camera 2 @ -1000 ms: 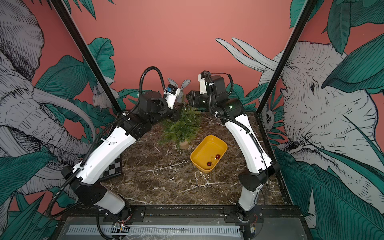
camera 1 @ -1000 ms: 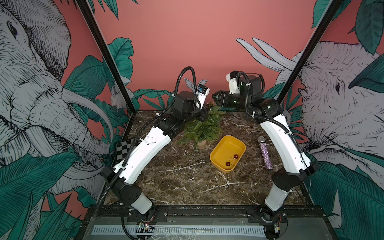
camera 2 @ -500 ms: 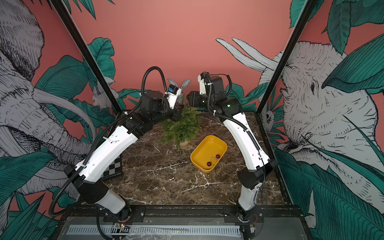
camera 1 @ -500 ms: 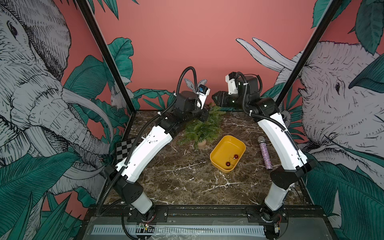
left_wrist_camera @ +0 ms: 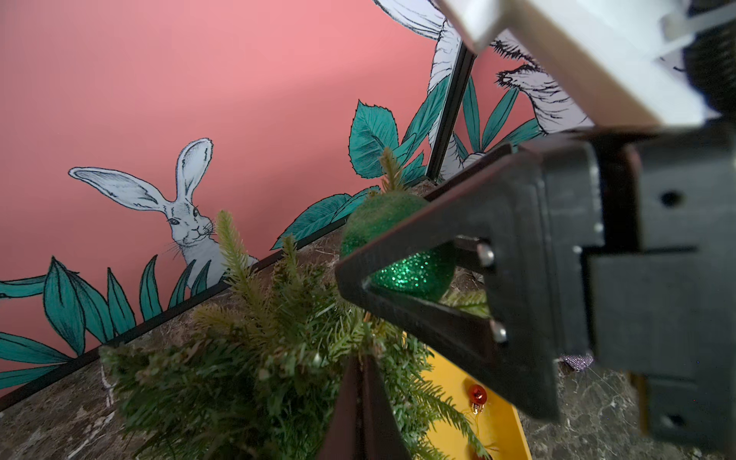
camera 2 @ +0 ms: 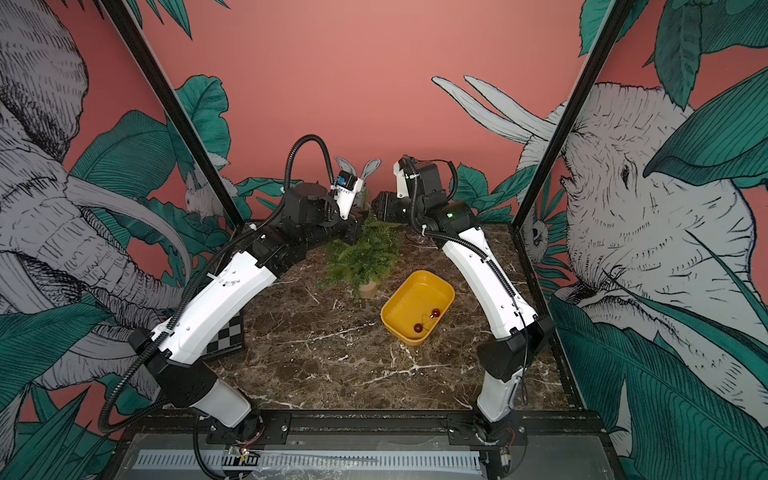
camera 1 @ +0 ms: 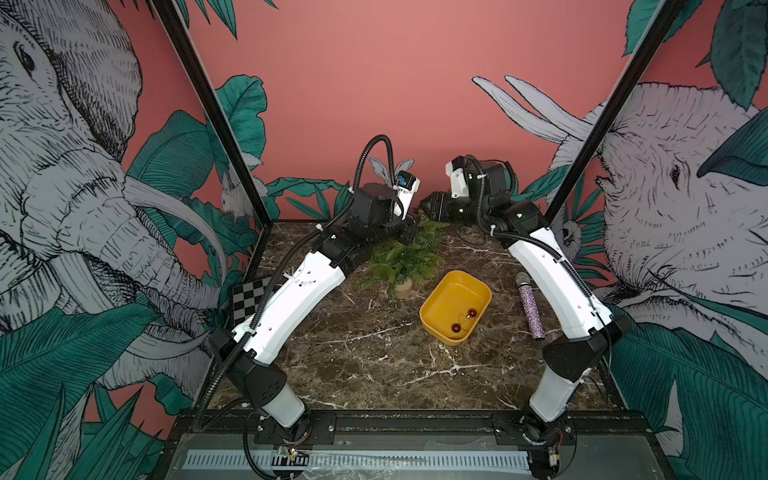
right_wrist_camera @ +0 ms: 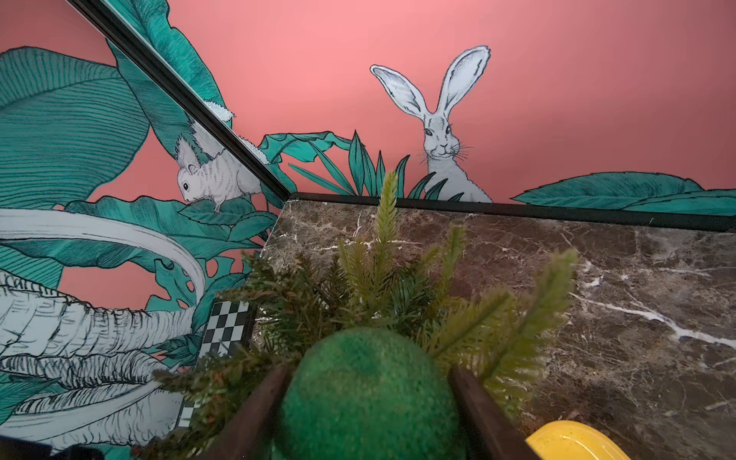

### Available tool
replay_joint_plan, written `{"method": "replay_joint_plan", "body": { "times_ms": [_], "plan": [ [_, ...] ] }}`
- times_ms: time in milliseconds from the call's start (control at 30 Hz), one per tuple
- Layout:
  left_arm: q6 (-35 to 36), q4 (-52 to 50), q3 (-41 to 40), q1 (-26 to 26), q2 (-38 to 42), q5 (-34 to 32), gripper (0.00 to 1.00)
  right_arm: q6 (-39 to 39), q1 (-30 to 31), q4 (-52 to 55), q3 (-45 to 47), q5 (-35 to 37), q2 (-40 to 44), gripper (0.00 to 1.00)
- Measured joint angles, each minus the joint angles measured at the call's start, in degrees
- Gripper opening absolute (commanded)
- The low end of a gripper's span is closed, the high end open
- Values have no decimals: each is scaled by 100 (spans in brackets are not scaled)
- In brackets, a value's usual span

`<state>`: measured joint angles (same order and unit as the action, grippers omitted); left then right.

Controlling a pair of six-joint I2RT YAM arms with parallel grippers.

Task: Decorate the small christmas tree with ornaments
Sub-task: Hang an ornament on the christmas tree.

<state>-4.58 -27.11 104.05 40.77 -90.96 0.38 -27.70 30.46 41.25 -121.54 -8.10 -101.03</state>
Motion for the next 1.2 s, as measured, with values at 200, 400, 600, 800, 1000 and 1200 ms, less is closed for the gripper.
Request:
{"method": "replay_joint_plan", "body": {
  "times_ms": [200,400,600,800,1000,1200],
  "plan": [
    [-17,2,-20,0,0,0,0,-72,-48,-186,339,-4,247,57],
    [-26,2,-28,0,0,13,0,-142,-70,-363,734,42,514,70],
    [-35,2,-28,0,0,15,0,-197,-127,-492,1064,-20,728,66],
    [-37,2,-33,0,0,15,0,-286,-151,-800,1414,-417,907,72],
    [-48,2,-46,0,0,20,0,-343,-240,-1115,1469,-898,916,73],
    [-63,7,-94,0,4,22,0,-625,-448,-1797,1980,-1550,918,73]
  ]
}}
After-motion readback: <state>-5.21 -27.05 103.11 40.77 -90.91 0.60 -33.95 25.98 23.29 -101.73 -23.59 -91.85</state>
